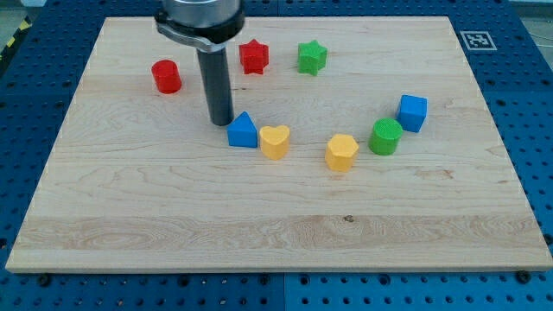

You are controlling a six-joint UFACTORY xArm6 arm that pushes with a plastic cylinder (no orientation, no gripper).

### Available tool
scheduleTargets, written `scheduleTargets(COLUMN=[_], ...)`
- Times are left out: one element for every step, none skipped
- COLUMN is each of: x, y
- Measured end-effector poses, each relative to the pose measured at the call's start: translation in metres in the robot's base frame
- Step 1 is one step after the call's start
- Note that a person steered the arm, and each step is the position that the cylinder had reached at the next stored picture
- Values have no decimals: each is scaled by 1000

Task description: Move the red circle near to the blue triangle

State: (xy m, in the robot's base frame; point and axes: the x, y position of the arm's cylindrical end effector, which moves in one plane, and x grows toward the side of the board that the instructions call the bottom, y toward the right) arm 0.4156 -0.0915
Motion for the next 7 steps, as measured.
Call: scheduleTargets(x=[-20, -23, -49, -91, -112, -112, -110], y=[-41, -95, -144, -150, -141, -119, -120])
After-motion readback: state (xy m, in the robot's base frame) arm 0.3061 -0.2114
